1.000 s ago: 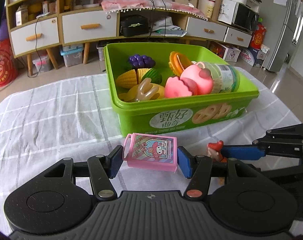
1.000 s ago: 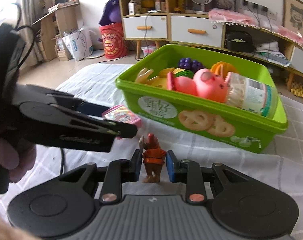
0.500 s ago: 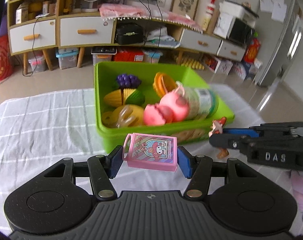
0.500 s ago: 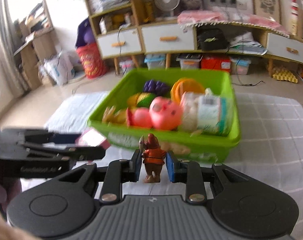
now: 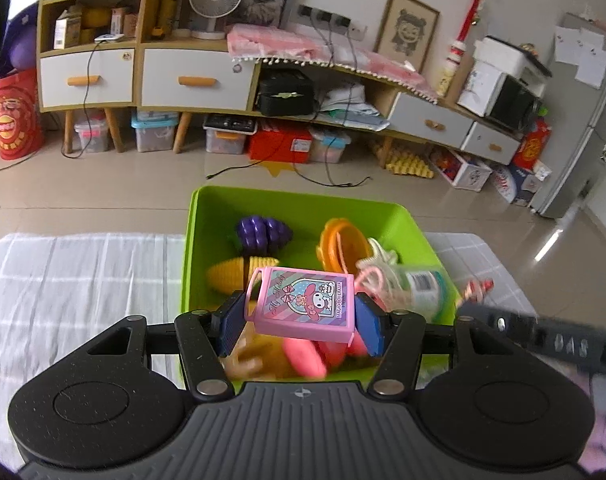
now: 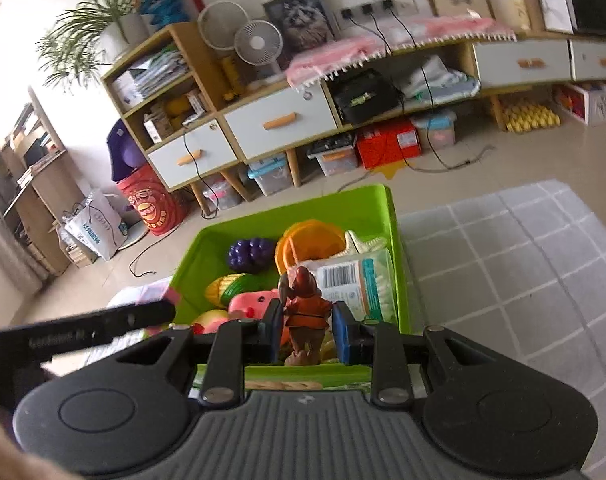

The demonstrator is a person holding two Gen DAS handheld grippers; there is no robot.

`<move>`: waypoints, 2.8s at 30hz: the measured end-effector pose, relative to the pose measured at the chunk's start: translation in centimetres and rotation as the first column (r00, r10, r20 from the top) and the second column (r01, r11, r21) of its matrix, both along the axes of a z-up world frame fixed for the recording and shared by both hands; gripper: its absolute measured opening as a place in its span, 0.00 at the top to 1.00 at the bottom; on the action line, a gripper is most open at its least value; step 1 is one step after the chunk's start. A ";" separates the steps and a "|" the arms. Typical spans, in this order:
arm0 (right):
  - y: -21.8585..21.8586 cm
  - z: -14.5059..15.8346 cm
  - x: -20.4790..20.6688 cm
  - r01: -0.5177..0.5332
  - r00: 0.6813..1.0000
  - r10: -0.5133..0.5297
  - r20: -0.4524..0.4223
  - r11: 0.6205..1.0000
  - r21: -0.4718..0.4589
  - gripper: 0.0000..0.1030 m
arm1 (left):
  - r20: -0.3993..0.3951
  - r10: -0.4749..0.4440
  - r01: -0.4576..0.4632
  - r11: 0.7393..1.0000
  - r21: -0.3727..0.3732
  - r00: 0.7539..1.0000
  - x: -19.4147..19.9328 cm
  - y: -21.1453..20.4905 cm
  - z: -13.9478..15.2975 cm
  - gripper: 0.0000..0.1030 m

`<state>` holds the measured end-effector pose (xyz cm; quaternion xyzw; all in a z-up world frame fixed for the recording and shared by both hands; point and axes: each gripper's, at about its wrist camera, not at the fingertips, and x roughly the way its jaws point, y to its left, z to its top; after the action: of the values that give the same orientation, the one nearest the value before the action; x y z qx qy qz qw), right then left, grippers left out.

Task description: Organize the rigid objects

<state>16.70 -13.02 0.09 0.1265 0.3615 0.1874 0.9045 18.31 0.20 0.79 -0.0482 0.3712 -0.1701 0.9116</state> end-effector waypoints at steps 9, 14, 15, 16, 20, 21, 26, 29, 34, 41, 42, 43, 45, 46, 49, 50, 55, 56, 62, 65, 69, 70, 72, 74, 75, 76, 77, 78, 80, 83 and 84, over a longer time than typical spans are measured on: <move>0.5 -1.6 1.1 0.012 1.000 -0.012 -0.004 1.000 -0.028 0.84 | -0.042 0.053 -0.052 0.998 0.040 0.998 2.9 -1.0 -1.9 0.40; 0.2 -1.4 1.3 0.046 0.999 -0.046 -0.001 0.999 -0.025 0.65 | 0.001 0.071 -0.071 0.996 0.060 0.997 2.0 -1.0 -2.0 0.18; 0.0 -1.2 1.2 0.052 0.999 -0.052 0.000 0.998 -0.025 0.58 | -0.006 0.075 -0.074 0.996 0.057 0.997 1.9 -1.0 -1.9 0.18; 0.0 -1.0 1.0 0.057 0.998 -0.057 0.005 0.998 -0.026 0.56 | -0.016 0.081 -0.080 0.995 0.055 0.997 1.8 -0.9 -1.9 0.16; -0.1 -0.4 0.5 0.064 0.998 -0.064 -0.003 0.997 -0.054 0.56 | -0.050 0.128 -0.125 0.991 0.052 0.991 0.3 -0.4 -1.5 0.12; -0.1 -0.1 0.1 0.062 0.998 -0.062 -0.005 0.996 -0.066 0.56 | -0.052 0.137 -0.134 0.990 0.050 0.989 -0.3 -0.2 -1.3 0.11; 0.0 1.8 -2.5 0.074 0.997 -0.073 0.012 0.992 -0.100 0.52 | -0.029 0.166 -0.163 0.982 0.090 0.986 -3.8 -0.1 0.1 0.03; 0.2 3.2 -3.9 0.080 0.997 -0.079 0.013 0.991 -0.111 0.47 | -0.032 0.175 -0.171 0.979 0.112 0.984 -5.9 -0.2 0.7 0.02; 0.3 4.7 -6.4 0.108 0.994 -0.109 0.006 0.982 -0.157 0.33 | -0.053 0.195 -0.185 0.970 0.157 0.979 -9.0 -0.5 1.4 0.02; 0.1 4.4 -9.7 0.112 0.994 -0.112 0.012 0.974 -0.199 0.20 | -0.069 0.260 -0.244 0.951 0.189 0.963 -12.2 -0.1 1.7 0.02; 0.0 4.0 -10.0 0.114 0.993 -0.115 0.003 0.974 -0.197 0.20 | -0.069 0.268 -0.251 0.949 0.189 0.961 -12.4 0.0 1.7 0.02; 0.0 3.7 -10.1 0.115 0.993 -0.119 -0.009 0.973 -0.198 0.20 | -0.070 0.270 -0.253 0.949 0.188 0.960 -12.7 0.1 1.8 0.02; 0.0 3.4 -10.1 0.106 0.992 -0.116 -0.039 0.972 -0.208 0.20 | -0.075 0.260 -0.243 0.952 0.184 0.963 -13.0 0.2 1.7 0.02; -0.1 3.3 -10.1 0.099 0.993 -0.110 -0.041 0.973 -0.208 0.20 | -0.075 0.257 -0.240 0.953 0.184 0.964 -13.0 0.2 1.8 0.02; 0.1 3.0 -10.2 0.102 0.993 -0.113 -0.036 0.968 -0.229 0.20 | -0.056 0.266 -0.251 0.948 0.196 0.962 -13.0 0.3 1.9 0.02; 0.1 2.9 -10.1 0.107 0.992 -0.119 -0.035 0.966 -0.235 0.20 | -0.052 0.267 -0.252 0.946 0.202 0.962 -13.0 0.3 1.8 0.02; 0.5 2.4 -10.0 0.096 0.992 -0.112 -0.056 0.967 -0.237 0.20 | -0.058 0.261 -0.244 0.946 0.214 0.964 -13.1 0.2 1.5 0.02; 0.6 2.3 -10.0 0.093 0.992 -0.110 -0.055 0.966 -0.242 0.20 | -0.058 0.258 -0.240 0.947 0.215 0.964 -13.1 0.1 1.4 0.02; 0.8 2.1 -10.1 0.092 0.992 -0.109 -0.057 0.963 -0.252 0.20 | -0.057 0.257 -0.238 0.945 0.225 0.965 -13.2 0.1 1.4 0.02; 0.7 2.0 -10.1 0.093 0.992 -0.111 -0.059 0.963 -0.254 0.20 | -0.057 0.252 -0.233 0.946 0.226 0.966 -13.1 0.1 1.4 0.02; 0.8 2.0 -10.1 0.093 0.992 -0.111 -0.057 0.962 -0.256 0.20 | -0.058 0.248 -0.229 0.946 0.230 0.967 -13.2 0.0 1.4 0.02; 0.8 2.0 -10.2 0.092 0.992 -0.110 -0.056 0.962 -0.257 0.20 | -0.057 0.248 -0.228 0.946 0.231 0.967 -13.2 -0.1 1.4 0.02; 0.8 2.0 -10.2 0.090 0.993 -0.108 -0.056 0.962 -0.257 0.20 | -0.055 0.246 -0.227 0.946 0.233 0.968 -13.3 -0.1 1.4 0.02; 0.7 2.0 -10.2 0.089 0.993 -0.107 -0.056 0.962 -0.257 0.20 | -0.055 0.247 -0.228 0.945 0.233 0.967 -13.3 -0.2 1.4 0.02; 0.7 2.0 -10.2 0.090 0.993 -0.108 -0.056 0.962 -0.258 0.20 | -0.057 0.248 -0.229 0.945 0.234 0.967 -13.3 -0.2 1.4 0.02; 0.8 2.0 -10.2 0.090 0.993 -0.108 -0.056 0.962 -0.258 0.20 | -0.057 0.248 -0.229 0.945 0.234 0.967 -13.3 -0.2 1.4 0.02; 0.8 2.0 -10.2 0.090 0.993 -0.108 -0.056 0.962 -0.258 0.20 | -0.059 0.249 -0.229 0.944 0.236 0.967 -13.3 -0.2 1.4 0.02; 0.8 2.0 -10.2 0.091 0.993 -0.109 -0.056 0.962 -0.257 0.20 | -0.060 0.249 -0.228 0.944 0.237 0.967 -13.3 -0.2 1.4 0.02; 0.8 2.0 -10.2 0.090 0.993 -0.108 -0.056 0.962 -0.257 0.20 | -0.061 0.248 -0.228 0.944 0.238 0.967 -13.3 -0.2 1.3 0.02; 0.8 2.0 -10.2 0.089 0.993 -0.107 -0.056 0.962 -0.259 0.20 | -0.061 0.248 -0.227 0.944 0.240 0.967 -13.3 -0.2 1.3 0.02; 0.8 2.0 -10.2 0.089 0.993 -0.107 -0.057 0.962 -0.259 0.20 | -0.061 0.248 -0.227 0.944 0.239 0.967 -13.3 -0.2 1.3 0.02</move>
<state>6.54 -12.25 2.07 0.0329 0.4074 0.0896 0.9082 5.04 0.01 2.07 0.0057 0.4207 -0.0126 0.9071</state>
